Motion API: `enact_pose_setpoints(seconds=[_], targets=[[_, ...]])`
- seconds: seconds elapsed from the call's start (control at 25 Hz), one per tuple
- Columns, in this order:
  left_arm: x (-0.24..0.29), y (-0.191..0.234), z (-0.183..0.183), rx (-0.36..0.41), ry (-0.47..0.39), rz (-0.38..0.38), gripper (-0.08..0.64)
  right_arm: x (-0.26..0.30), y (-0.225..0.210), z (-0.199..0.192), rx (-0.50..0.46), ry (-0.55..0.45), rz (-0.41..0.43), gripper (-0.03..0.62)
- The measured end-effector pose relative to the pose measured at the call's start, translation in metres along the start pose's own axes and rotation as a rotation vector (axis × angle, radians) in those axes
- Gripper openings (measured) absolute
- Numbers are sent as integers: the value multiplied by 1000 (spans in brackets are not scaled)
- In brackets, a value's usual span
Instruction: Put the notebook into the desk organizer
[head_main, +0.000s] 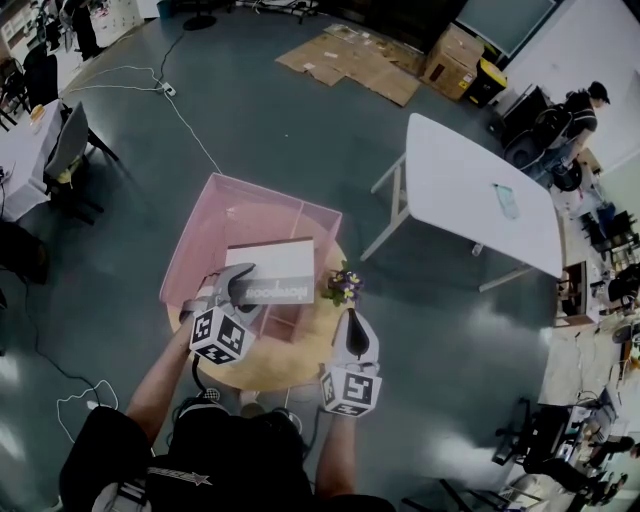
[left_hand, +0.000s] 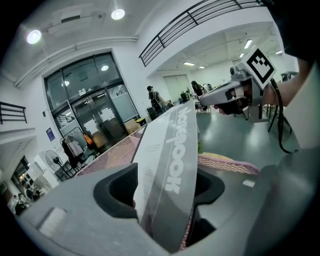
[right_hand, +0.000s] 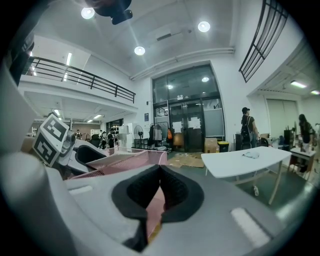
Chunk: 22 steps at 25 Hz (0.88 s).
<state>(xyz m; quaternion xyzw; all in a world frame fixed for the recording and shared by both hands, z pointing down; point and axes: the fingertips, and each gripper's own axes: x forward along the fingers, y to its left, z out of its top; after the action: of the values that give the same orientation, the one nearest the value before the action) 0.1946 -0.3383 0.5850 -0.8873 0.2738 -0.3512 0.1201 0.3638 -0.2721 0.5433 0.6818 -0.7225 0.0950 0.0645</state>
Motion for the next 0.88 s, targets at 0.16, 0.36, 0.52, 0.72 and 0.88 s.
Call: enact_pose_setpoints(seconds=[0.16, 0.36, 0.52, 0.72, 0.88], targets=[[-4, -3, -6, 9, 14, -8, 308, -5, 2, -3, 3, 0, -5, 5], [-7, -8, -8, -1, 19, -11, 330, -12, 0, -3, 2, -1, -12, 5], [-11, -9, -9, -10, 15, -8, 336, -19, 2, -3, 1, -4, -17, 5], [-19, -12, -7, -26, -5, 2, 341, -32, 8, -3, 0, -6, -22, 5], [-30, -15, -4, -38, -29, 8, 342, -43, 14, 0, -7, -15, -33, 5]])
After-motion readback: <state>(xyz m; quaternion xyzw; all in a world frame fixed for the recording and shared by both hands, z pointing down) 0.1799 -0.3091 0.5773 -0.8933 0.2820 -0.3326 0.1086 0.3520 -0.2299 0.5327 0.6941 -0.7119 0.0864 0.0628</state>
